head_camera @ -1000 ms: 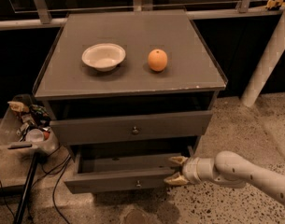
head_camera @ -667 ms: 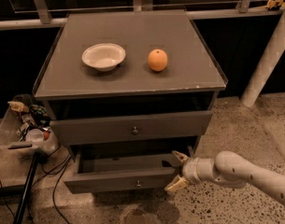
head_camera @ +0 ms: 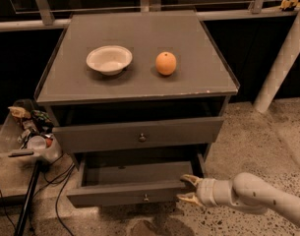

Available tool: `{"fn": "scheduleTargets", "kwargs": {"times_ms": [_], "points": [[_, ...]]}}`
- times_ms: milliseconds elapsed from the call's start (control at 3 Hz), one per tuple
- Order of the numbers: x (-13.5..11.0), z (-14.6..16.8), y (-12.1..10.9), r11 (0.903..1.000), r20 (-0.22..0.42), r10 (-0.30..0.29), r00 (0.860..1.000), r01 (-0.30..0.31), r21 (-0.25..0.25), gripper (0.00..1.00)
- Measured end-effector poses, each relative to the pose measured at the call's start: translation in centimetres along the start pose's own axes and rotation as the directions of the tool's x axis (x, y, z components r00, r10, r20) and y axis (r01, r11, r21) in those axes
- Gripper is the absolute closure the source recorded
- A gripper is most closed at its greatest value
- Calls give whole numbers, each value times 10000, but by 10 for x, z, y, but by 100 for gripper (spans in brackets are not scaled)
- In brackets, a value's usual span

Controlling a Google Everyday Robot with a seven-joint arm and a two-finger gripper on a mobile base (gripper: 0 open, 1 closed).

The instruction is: Open middle drawer

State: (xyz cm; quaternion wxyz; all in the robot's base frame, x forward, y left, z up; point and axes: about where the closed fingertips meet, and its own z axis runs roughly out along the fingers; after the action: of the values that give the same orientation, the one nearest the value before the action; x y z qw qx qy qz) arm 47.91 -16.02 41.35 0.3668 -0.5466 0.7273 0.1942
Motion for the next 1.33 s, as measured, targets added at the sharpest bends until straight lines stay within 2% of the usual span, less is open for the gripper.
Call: {"fn": "scheduleTargets", "kwargs": {"times_ms": [333,667,1000,1333], "points": [[-3,-5,2,10000,3,-5,10000,5,-7,84],[-7,-8,2,10000,2,-5,10000,5,-7,100],[-8,-9,1,10000,2,-6,10000,6,-7,100],[-8,-9,1,10000,3,-6,10000,6,-8,81]]}}
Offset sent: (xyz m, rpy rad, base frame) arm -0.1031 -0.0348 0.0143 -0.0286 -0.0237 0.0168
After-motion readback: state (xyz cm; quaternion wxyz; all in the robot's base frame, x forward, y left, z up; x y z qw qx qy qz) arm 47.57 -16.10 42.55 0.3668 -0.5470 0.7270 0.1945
